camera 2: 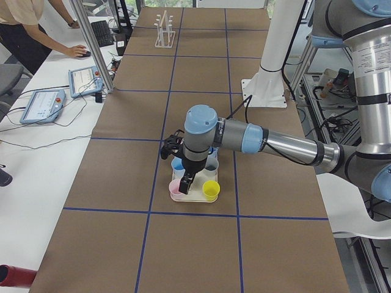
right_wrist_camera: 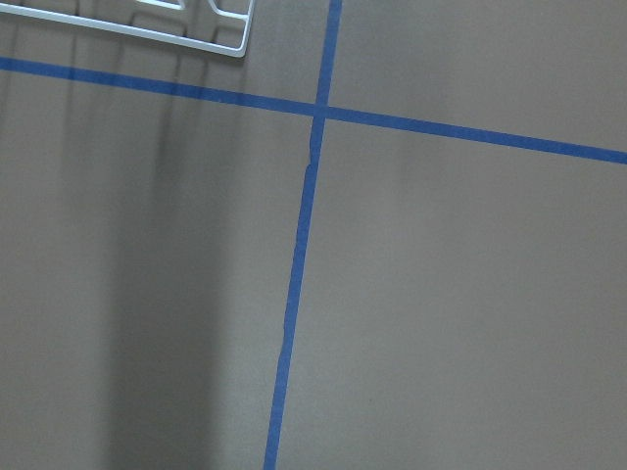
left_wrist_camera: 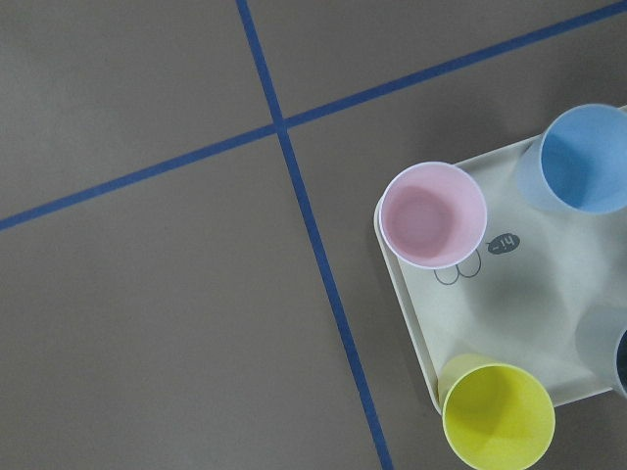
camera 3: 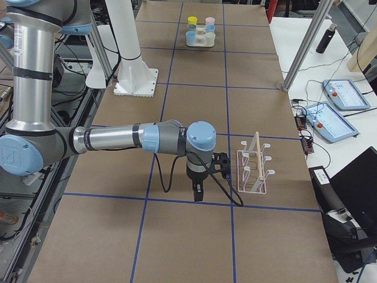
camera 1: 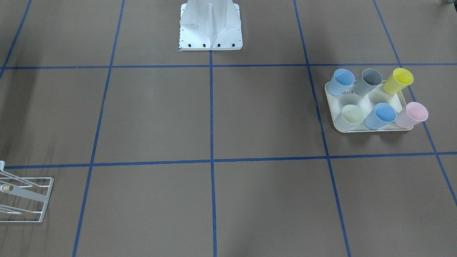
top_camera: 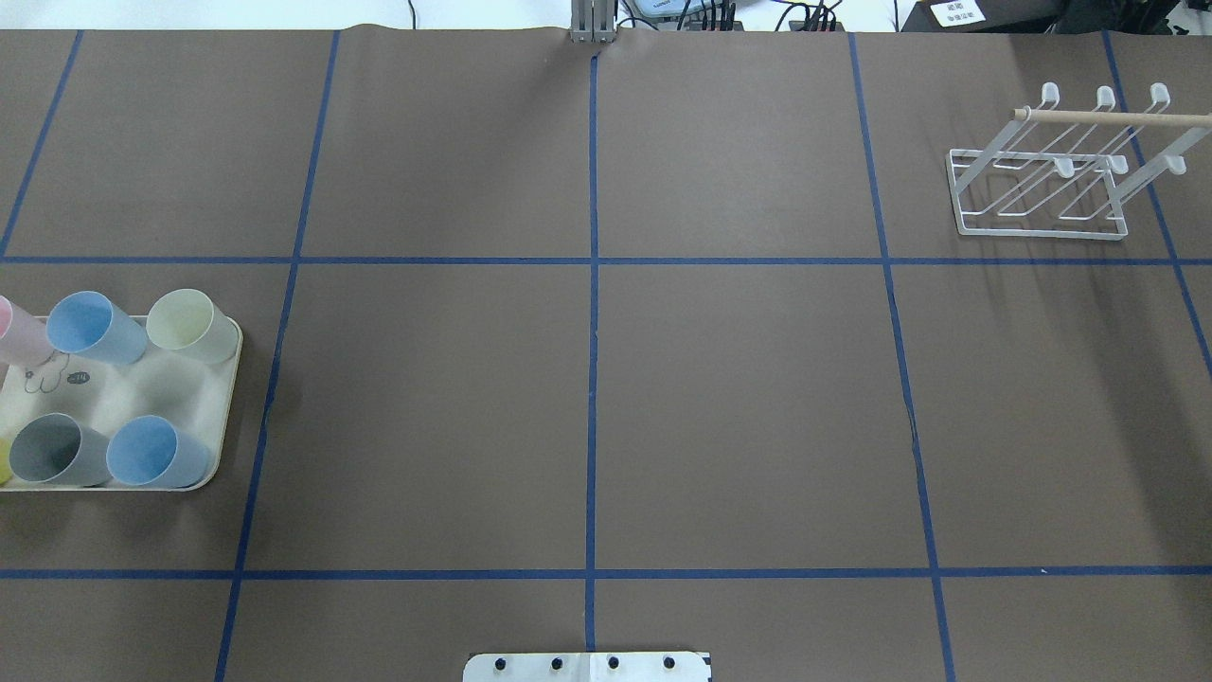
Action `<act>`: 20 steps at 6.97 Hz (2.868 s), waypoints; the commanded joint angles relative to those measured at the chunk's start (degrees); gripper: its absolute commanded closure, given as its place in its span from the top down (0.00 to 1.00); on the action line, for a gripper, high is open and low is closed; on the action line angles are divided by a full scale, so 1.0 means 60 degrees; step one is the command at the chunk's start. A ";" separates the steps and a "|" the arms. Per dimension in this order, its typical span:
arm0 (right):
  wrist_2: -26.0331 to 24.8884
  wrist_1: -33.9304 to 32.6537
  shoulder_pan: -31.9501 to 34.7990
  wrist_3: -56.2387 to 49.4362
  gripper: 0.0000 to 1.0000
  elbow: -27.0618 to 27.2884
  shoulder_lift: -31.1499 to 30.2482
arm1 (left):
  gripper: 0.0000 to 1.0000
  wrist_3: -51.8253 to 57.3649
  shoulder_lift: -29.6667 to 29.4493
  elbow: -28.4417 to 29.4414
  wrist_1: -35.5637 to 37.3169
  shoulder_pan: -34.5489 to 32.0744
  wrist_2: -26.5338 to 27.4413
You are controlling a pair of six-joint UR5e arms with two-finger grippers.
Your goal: Transfer IKEA cup to right arm and place on rack
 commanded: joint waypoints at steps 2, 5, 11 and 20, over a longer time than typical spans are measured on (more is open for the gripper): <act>0.0020 0.0016 0.0000 0.0038 1.00 0.0226 0.0123 | 1.00 0.0112 -0.0019 -0.0012 -0.0099 -0.0116 -0.0006; -0.0009 0.0016 0.0000 0.0126 1.00 0.0621 0.0913 | 1.00 -0.0020 -0.0281 0.0118 -0.1399 -0.0147 0.0052; 0.0224 0.1871 -0.0421 0.0228 1.00 0.0608 0.0871 | 1.00 -0.1850 -0.0897 0.0441 -0.1928 0.0246 -0.0036; 0.1514 0.2917 -0.1406 0.1679 0.99 0.0592 0.0607 | 1.00 -0.4649 -0.0912 0.4541 -0.7247 0.2809 0.0169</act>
